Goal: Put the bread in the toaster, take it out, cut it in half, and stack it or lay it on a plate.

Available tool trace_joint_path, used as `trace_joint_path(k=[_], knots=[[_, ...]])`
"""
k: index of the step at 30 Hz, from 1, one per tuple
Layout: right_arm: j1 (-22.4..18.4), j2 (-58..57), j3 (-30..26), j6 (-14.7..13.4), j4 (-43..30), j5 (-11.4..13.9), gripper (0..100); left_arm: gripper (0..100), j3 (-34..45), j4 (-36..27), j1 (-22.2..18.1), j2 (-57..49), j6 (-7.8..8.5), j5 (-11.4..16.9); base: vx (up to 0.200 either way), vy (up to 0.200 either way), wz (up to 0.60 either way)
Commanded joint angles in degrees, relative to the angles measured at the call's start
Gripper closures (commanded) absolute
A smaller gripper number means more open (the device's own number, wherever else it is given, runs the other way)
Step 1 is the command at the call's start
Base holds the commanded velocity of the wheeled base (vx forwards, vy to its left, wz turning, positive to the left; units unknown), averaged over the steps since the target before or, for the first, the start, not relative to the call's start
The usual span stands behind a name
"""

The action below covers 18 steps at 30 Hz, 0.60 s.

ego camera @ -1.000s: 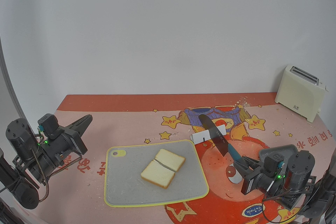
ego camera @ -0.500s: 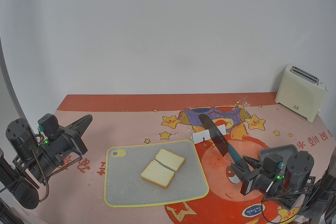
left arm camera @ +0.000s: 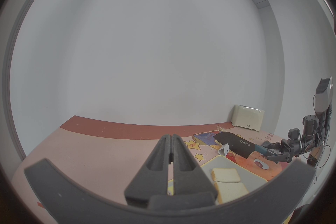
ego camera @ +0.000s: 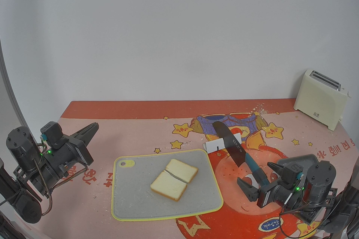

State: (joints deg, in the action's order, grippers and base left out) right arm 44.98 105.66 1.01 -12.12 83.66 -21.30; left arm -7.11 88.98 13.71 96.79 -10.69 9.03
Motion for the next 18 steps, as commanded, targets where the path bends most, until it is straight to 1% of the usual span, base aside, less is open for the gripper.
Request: trace_joint_path(k=[1,14,18], knots=[[0.02,-0.01,-0.84,-0.01,0.01,-0.06,0,100,-0.01,1.02,0.0,0.06,-0.03,0.02,0.0,0.0,0.0],[-0.07,-0.8,-0.31,-0.1,0.45,0.03,0,100,-0.01,1.02,0.0,-0.03,-0.12,0.2,0.0,0.0,0.0],[-0.25,-2.56,0.66,-0.1,0.45,0.29,0,100,-0.01,1.02,0.08,-0.2,-0.12,1.07,0.0,0.0,0.0]])
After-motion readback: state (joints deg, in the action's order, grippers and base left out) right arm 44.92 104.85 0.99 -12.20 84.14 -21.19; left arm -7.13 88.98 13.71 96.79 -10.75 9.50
